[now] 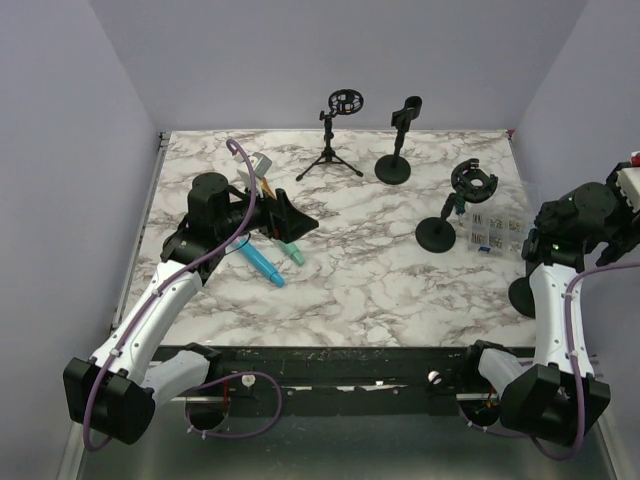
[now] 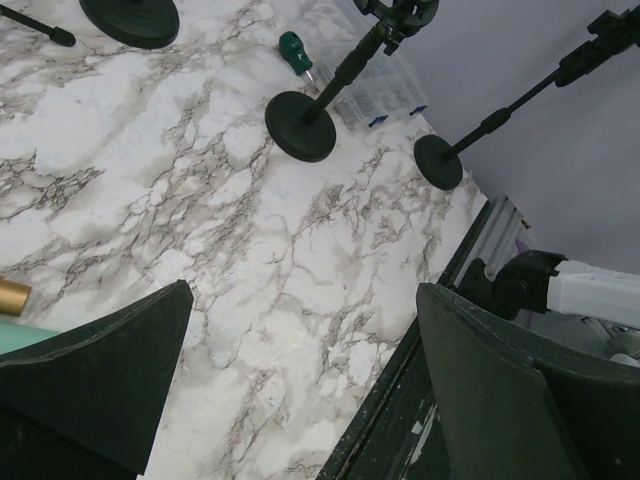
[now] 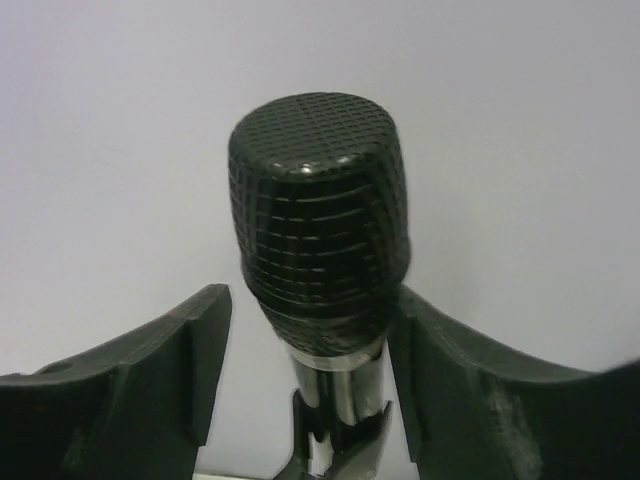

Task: Remove the microphone from the stand

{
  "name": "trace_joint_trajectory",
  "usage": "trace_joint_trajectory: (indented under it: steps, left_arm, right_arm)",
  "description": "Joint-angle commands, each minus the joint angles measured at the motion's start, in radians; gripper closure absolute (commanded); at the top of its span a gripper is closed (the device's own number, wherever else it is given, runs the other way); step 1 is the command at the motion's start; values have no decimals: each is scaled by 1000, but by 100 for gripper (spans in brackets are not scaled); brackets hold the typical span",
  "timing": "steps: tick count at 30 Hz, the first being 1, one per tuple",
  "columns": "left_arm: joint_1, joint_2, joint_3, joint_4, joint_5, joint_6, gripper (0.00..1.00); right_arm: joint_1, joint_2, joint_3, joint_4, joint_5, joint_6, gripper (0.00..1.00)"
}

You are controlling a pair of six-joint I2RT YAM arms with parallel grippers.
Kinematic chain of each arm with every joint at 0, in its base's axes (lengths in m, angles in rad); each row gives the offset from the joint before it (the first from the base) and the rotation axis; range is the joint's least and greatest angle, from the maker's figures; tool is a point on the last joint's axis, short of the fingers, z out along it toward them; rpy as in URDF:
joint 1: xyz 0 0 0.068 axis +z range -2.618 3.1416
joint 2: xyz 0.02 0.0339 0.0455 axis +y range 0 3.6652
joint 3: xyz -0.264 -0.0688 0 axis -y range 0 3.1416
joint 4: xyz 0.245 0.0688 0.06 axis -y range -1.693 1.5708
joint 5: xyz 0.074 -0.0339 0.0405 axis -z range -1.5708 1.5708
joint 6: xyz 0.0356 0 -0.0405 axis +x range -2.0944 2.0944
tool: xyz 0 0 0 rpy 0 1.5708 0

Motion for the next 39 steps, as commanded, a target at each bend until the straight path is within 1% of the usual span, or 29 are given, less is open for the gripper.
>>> trace_joint_trajectory:
  steps: [1, 2, 6, 9, 11, 13, 14, 16, 17, 21, 25, 27, 30, 32, 34, 36, 39]
  left_arm:
    - [-3, -3, 6, 3, -4, 13, 1]
    - [-3, -3, 7, 4, -4, 13, 1]
    - [-3, -10, 8, 2, -4, 13, 1]
    - [-3, -16, 9, 3, -4, 14, 2]
    - [-3, -18, 10, 1, -2, 13, 2]
    - [-3, -18, 10, 3, 0, 14, 1]
    - [-3, -18, 11, 1, -1, 13, 1]
    - [-3, -18, 12, 1, 1, 13, 2]
    - [-3, -18, 13, 0, 1, 13, 1]
    - [-3, -19, 13, -2, 2, 13, 1]
    - [-3, -24, 20, -12, 2, 17, 1]
    - [-3, -33, 22, -16, -2, 22, 2]
    - [-3, -46, 22, -16, -3, 23, 1]
    - [-3, -47, 21, -14, -4, 24, 1]
    - [-3, -46, 21, -12, -2, 24, 1]
    - [-3, -43, 21, -8, 2, 26, 2]
    - [-3, -38, 20, -3, 8, 34, 1]
  right_arm:
    - [-7, -37, 22, -39, -52, 52, 42]
    - [-6, -48, 22, -56, -63, 67, 47]
    - [-2, -112, 32, -194, -104, 166, 60]
    - [14, -165, 61, -359, -154, 252, 71]
    - [34, -193, 83, -464, -198, 307, 75]
    - [52, -227, 84, -503, -212, 337, 78]
    - [60, -245, 96, -576, -241, 361, 82]
    - [74, -267, 132, -698, -319, 462, 97]
    - [84, -273, 146, -741, -349, 495, 99]
    - [127, -284, 212, -897, -437, 561, 99]
    - [165, -249, 313, -1055, -561, 603, 99]
    - [185, -249, 321, -1068, -702, 606, 99]
    - [205, -221, 322, -1076, -1026, 612, 99]
    - [219, -206, 302, -1051, -1235, 603, 99]
    - [229, -200, 281, -1016, -1370, 612, 99]
    - [241, -192, 267, -980, -1472, 630, 99]
    - [269, -174, 270, -943, -1559, 658, 99]
